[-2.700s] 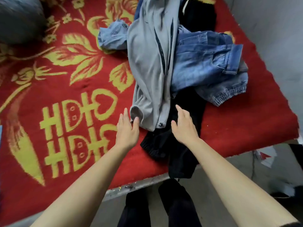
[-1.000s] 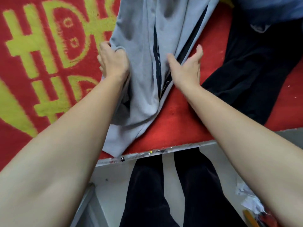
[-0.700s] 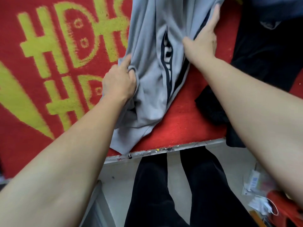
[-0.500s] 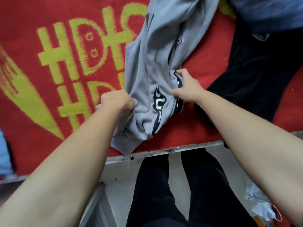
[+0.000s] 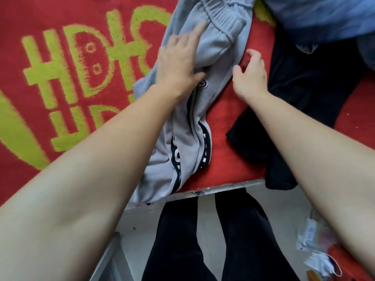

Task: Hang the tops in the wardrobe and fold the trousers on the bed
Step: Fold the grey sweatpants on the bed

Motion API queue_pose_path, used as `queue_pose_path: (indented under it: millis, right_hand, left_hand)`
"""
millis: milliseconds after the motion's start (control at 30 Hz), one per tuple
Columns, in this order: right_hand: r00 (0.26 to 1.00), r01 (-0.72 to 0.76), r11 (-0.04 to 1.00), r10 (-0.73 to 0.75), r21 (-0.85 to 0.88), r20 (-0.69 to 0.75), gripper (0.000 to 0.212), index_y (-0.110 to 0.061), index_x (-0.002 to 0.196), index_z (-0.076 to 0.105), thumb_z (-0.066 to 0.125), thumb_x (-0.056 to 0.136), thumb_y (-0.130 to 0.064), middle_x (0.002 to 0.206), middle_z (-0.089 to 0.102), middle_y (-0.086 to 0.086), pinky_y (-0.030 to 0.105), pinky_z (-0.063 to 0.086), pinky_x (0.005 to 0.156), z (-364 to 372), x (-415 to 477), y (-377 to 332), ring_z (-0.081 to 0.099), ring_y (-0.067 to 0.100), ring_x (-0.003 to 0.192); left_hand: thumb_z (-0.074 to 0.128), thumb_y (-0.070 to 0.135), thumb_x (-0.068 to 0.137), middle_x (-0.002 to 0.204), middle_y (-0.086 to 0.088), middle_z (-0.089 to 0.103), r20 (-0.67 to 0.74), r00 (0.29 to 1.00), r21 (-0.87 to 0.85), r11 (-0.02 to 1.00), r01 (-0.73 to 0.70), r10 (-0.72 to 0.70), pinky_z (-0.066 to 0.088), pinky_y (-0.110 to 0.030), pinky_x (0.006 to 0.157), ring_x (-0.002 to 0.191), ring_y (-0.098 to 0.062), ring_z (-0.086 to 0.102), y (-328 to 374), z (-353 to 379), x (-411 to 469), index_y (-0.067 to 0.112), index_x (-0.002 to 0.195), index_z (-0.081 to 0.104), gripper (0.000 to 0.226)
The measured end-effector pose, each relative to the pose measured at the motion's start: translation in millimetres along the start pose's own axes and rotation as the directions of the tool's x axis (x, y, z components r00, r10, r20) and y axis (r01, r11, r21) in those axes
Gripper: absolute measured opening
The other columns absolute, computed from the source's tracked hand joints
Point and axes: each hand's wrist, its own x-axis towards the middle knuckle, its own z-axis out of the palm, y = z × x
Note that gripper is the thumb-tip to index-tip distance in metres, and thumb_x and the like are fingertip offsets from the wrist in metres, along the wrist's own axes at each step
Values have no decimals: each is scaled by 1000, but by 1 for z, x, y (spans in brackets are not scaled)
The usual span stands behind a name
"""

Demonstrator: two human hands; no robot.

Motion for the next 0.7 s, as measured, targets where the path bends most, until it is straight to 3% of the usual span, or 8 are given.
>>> queue_pose_path:
  millis: [67, 200, 367, 467, 533, 600, 667, 700]
  right_hand:
    - [999, 42, 999, -42, -20, -20, 53, -16, 148, 36, 50, 98, -29, 142, 47, 12, 32, 31, 107, 0, 7, 0, 47, 28, 130]
    - [994, 35, 999, -37, -15, -102, 63, -17, 155, 26, 50, 99, -36, 147, 39, 10, 27, 30, 104, 2, 17, -7, 44, 24, 133]
    - [983, 124, 987, -136, -98, -122, 77, -11, 159, 14, 52, 97, -37, 159, 19, 15, 28, 23, 113, 2, 25, -34, 30, 28, 145]
    - [954, 178, 940, -237, -290, -183, 82, -8, 158, 14, 52, 93, -41, 163, 7, 23, 31, 13, 119, -3, 30, -50, 18, 35, 150]
    - [933, 243, 878, -328, -413, -147, 82, -9, 157, 18, 49, 90, -46, 162, 11, 25, 38, 10, 123, -8, 40, -61, 14, 39, 151]
    - [903, 357, 778, -429, -517, -21, 70, -16, 150, 35, 47, 90, -48, 158, 30, 19, 46, 16, 121, -12, 53, -67, 24, 38, 147]
    - [849, 483, 663, -515, -572, 119, 51, -15, 134, 50, 48, 91, -43, 145, 45, 18, 51, 27, 112, -15, 60, -65, 35, 38, 139]
    - [823, 527, 611, -540, -590, 176, 43, -13, 126, 56, 50, 92, -38, 138, 50, 20, 52, 31, 107, -16, 60, -62, 36, 39, 137]
  left_hand:
    - [51, 13, 85, 124, -5, 61, -70, 997, -80, 996, 34, -40, 41, -40, 88, 110, -31, 57, 3, 8, 0, 26, 153, 30, 73]
    - [38, 10, 75, 101, -7, 67, -181, 820, -503, 767, 397, -543, 37, -30, 76, 94, -34, 61, -25, 9, -16, 22, 130, 51, 58]
    - [43, 20, 92, 128, -16, 60, 135, 584, -326, 521, 789, -800, 40, -35, 93, 118, -34, 55, -94, 4, -40, 9, 128, 47, 38]
    - [47, 23, 95, 139, -15, 53, 116, 475, -341, 415, 844, -872, 38, -39, 103, 127, -33, 51, -107, 4, -44, 7, 148, 29, 58]
    - [52, 15, 90, 144, -11, 45, -64, 536, -279, 531, 800, -841, 38, -43, 103, 129, -32, 47, -96, -2, -44, 22, 156, 14, 77]
    - [48, 0, 83, 155, -14, 29, -299, 799, 8, 836, 548, -521, 34, -47, 104, 139, -33, 35, -80, -5, -47, 34, 156, 11, 89]
    - [43, 0, 84, 163, -15, 13, -105, 992, 240, 966, 94, -70, 28, -51, 108, 147, -35, 21, -64, -2, -47, 36, 155, 19, 83]
    - [47, 9, 88, 164, -13, 10, 97, 994, 260, 963, -68, 44, 26, -53, 110, 148, -35, 16, -57, 3, -47, 33, 154, 22, 75]
